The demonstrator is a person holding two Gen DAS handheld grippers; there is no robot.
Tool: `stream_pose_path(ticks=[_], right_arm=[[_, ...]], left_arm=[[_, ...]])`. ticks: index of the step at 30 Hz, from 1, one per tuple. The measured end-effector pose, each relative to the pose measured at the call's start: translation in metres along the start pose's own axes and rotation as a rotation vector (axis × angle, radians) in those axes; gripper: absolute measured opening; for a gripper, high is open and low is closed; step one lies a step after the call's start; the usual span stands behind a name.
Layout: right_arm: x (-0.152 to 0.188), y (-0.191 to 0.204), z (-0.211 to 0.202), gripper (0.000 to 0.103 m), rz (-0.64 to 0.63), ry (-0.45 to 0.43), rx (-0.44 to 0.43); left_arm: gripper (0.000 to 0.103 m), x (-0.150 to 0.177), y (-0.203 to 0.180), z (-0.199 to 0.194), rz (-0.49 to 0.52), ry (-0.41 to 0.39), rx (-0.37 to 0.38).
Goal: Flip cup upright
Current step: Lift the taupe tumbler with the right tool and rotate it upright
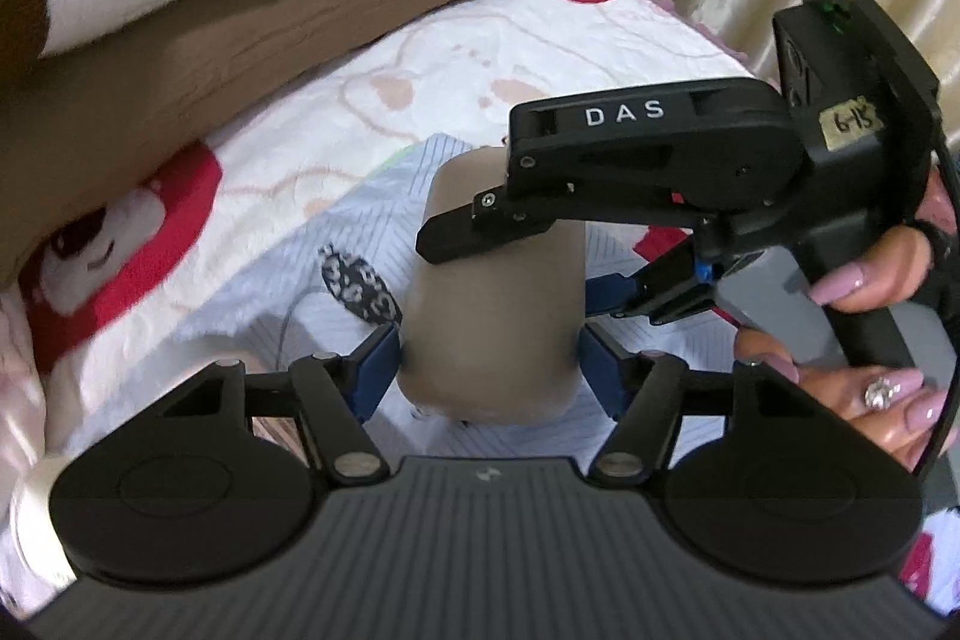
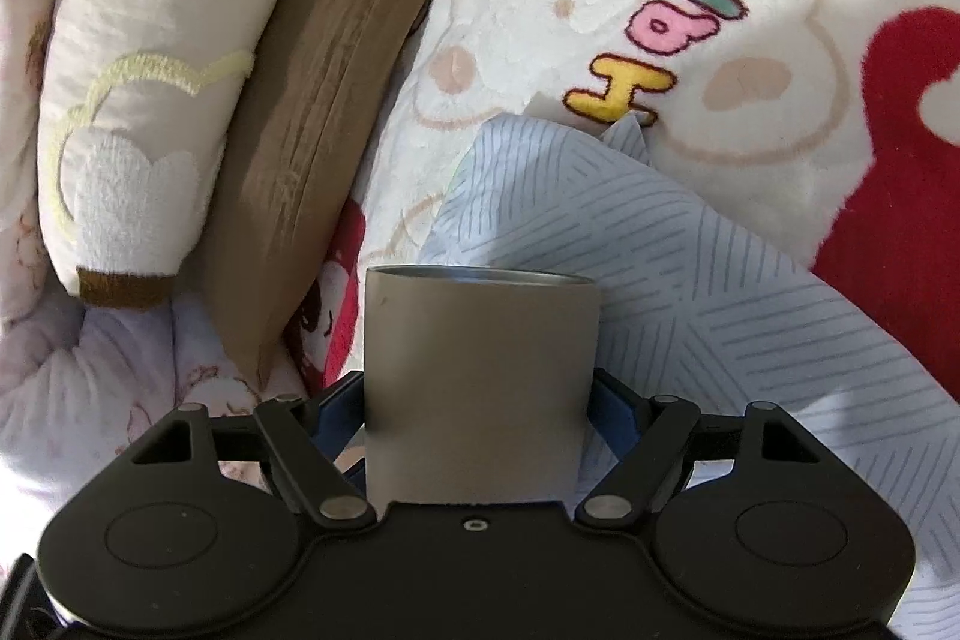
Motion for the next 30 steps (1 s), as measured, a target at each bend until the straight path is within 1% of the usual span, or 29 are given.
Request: stream_pose_path(ticks=[3, 7, 12, 16, 20, 25, 30], right_arm=[[0.005, -0.005, -0.004, 0.082, 0.001, 0.039, 0.012], [0.020, -0.013, -0.012, 0.082, 0.001, 0.113, 0.041], [0.047, -0.024, -0.023, 0.082, 0.014, 0.186, 0.045], [0.075, -0.028, -0.028, 0.082, -0.022, 0.238, 0.056], [0.103, -0.026, -0.034, 0.082, -0.084, 0.279, 0.077], [0.133, -0.021, -0.039, 0.082, -0.182, 0.316, 0.103], [0.167, -0.017, -0.037, 0.082, -0.217, 0.388, 0.111]], left_arm=[[0.064, 0.006, -0.005, -0.003, -0.040, 0.040, 0.005], [0.064, 0.023, -0.018, -0.010, -0.080, 0.093, 0.006], [0.064, 0.053, -0.035, -0.026, -0.111, 0.120, -0.006], [0.064, 0.079, -0.045, -0.039, -0.152, 0.147, 0.005], [0.064, 0.104, -0.052, -0.053, -0.194, 0.157, 0.009], [0.064, 0.135, -0.054, -0.071, -0.258, 0.145, 0.014], [0.064, 0.166, -0.054, -0.090, -0.287, 0.155, -0.004]])
Point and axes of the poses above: each gripper's, at about its wrist camera, not at the fingertips, and z roughly the way its jaws point, y to its left, x to its underside, the point moved 8 cm from there along z, roughly the way its jaws point, and after that the axes turned 1 degree about -y, right-handed, at the moved point
